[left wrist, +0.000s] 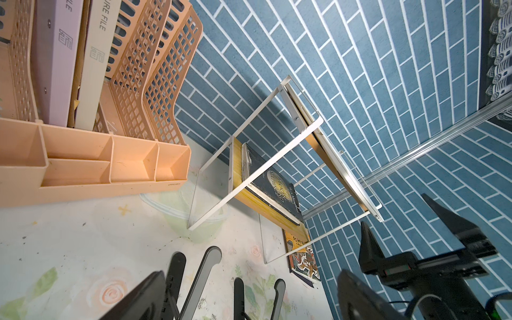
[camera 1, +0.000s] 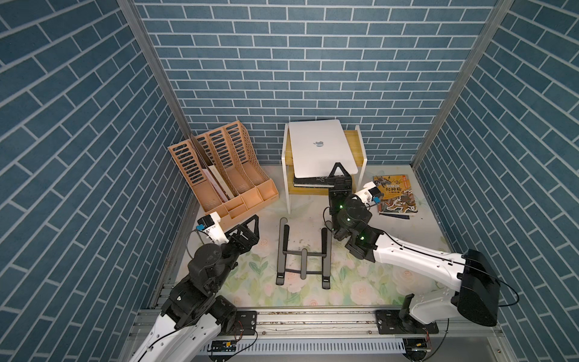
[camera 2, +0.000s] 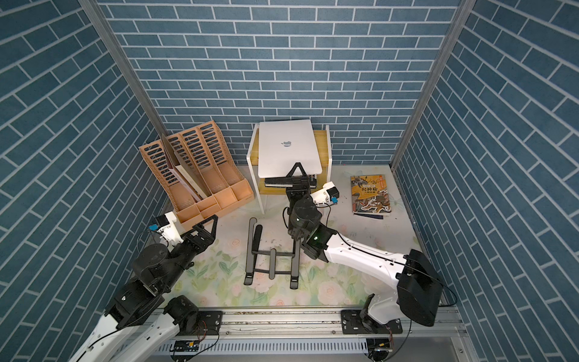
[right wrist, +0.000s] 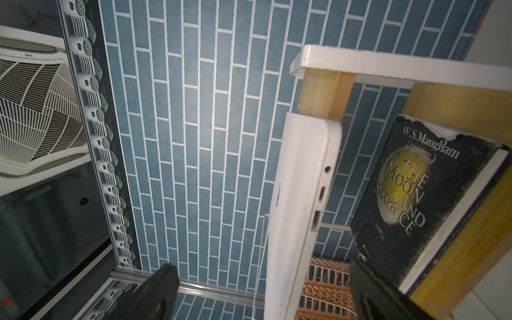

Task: Close the laptop lid and set it aside
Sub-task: Place the laptop on the shelf, then reset both arms

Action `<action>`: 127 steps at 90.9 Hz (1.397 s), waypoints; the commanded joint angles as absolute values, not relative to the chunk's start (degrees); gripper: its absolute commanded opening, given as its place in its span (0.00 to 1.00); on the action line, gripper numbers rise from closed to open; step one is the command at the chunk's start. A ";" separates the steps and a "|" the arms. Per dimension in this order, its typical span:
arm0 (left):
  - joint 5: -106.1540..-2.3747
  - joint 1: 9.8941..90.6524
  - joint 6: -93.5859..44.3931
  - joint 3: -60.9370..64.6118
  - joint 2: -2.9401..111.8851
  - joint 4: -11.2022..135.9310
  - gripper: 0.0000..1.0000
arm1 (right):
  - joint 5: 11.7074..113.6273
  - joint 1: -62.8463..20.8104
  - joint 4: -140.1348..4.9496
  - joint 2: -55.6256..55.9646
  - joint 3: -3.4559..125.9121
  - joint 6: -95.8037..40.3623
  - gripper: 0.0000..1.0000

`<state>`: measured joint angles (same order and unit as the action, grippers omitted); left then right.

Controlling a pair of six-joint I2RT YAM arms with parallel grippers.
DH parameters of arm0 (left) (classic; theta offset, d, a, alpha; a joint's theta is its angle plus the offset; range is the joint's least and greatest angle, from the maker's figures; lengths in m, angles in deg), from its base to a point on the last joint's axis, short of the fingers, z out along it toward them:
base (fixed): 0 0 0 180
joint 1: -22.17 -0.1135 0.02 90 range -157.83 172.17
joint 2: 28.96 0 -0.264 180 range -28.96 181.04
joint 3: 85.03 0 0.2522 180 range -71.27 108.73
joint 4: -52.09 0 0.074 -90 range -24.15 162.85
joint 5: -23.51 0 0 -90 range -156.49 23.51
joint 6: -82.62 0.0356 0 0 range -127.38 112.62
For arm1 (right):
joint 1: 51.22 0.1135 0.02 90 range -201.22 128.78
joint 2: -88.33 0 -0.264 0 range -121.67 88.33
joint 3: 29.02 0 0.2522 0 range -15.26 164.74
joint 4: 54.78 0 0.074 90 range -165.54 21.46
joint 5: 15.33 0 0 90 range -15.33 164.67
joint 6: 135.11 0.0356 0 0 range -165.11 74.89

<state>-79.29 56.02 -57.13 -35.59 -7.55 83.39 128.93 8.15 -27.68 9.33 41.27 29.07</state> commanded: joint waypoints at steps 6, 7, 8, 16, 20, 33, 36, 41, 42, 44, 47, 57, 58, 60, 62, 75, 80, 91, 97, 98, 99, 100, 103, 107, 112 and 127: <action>-79.60 56.36 -53.67 -35.96 -6.39 80.38 1.00 | 124.64 9.20 -31.23 19.10 34.42 23.02 1.00; -79.68 56.36 -53.51 -35.99 -6.29 80.32 1.00 | 124.35 9.22 -31.52 19.92 33.83 22.71 1.00; -79.72 56.36 -53.34 -35.96 -6.20 80.20 1.00 | 124.07 9.28 -31.71 20.69 33.28 22.20 1.00; -79.28 56.28 -50.91 -36.09 -5.11 78.52 1.00 | 121.44 9.49 -30.89 26.63 28.04 15.11 1.00; -79.42 56.34 -49.90 -36.11 -4.50 77.90 0.99 | 120.97 9.50 -30.71 30.73 24.80 11.58 1.00; -82.00 56.31 -48.29 -35.72 -1.81 77.73 1.00 | 120.75 9.53 -32.42 44.27 15.39 -2.88 1.00; -82.05 56.31 -47.75 -35.86 -1.22 77.06 1.00 | 120.58 9.56 -34.69 47.19 14.16 -5.40 1.00; -82.03 56.32 -46.03 -36.21 -0.53 75.22 1.00 | 120.51 9.52 -39.37 51.37 12.90 -8.77 1.00; -82.17 56.34 -45.77 -36.25 -0.33 74.97 1.00 | 120.62 9.52 -40.29 52.36 12.66 -9.36 1.00; -82.50 56.34 -45.23 -36.32 0.11 74.52 1.00 | 120.78 9.51 -41.86 53.81 12.29 -10.40 1.00; -83.36 56.31 -44.75 -36.59 0.66 74.08 0.99 | 121.60 9.57 -44.45 56.37 11.57 -11.46 1.00; -87.29 56.33 -42.75 -37.84 1.62 72.32 1.00 | 125.65 9.43 -51.67 64.12 9.00 -14.31 1.00; -87.66 56.35 -42.42 -38.16 1.67 71.85 0.99 | 126.04 9.43 -51.98 64.67 8.56 -14.81 1.00; -88.24 56.34 -41.56 -38.84 1.64 70.80 1.00 | 127.06 9.38 -52.25 66.09 7.92 -16.24 1.00; -88.98 56.31 -40.73 -39.50 1.63 69.79 1.00 | 127.93 9.48 -52.12 67.30 7.10 -17.83 1.00; -97.96 56.33 -39.10 -44.02 2.77 64.20 1.00 | 134.04 9.42 -44.11 70.61 1.39 -35.67 1.00; -101.09 56.29 -38.22 -45.19 4.13 62.63 1.00 | 137.58 9.32 -42.10 69.91 0.78 -41.15 1.00; -102.66 56.27 -33.47 -44.75 8.24 60.62 1.00 | 139.45 7.54 -40.41 67.53 0.89 -47.44 1.00; -103.38 56.29 -30.89 -44.78 10.81 59.12 1.00 | 138.10 5.42 -39.73 65.87 0.91 -48.92 1.00; -103.70 56.28 -30.43 -44.93 11.05 58.75 1.00 | 138.07 5.14 -39.55 65.68 0.91 -49.17 1.00; -103.95 56.28 -29.89 -45.09 11.31 57.99 1.00 | 138.05 4.51 -39.37 65.40 0.91 -49.38 1.00; -104.25 56.32 -29.40 -45.35 11.57 57.30 1.00 | 138.04 3.94 -39.19 65.18 0.91 -49.57 1.00; -105.41 56.25 -27.90 -46.12 12.10 55.30 1.00 | 137.60 2.20 -38.19 64.31 0.72 -50.18 1.00; -107.04 56.27 -25.82 -47.52 12.70 52.22 1.00 | 136.12 -0.32 -36.60 63.34 0.19 -51.38 1.00; -109.32 56.26 -23.45 -49.45 13.23 47.77 1.00 | 133.42 -3.24 -34.13 62.11 -0.78 -52.55 1.00; -116.22 55.03 -17.89 -52.21 15.53 38.92 0.99 | 126.19 -14.27 -27.75 54.45 -2.14 -53.21 1.00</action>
<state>-108.82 55.87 -24.24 -51.13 14.16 47.80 132.01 -8.70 -34.22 59.14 -1.50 -48.94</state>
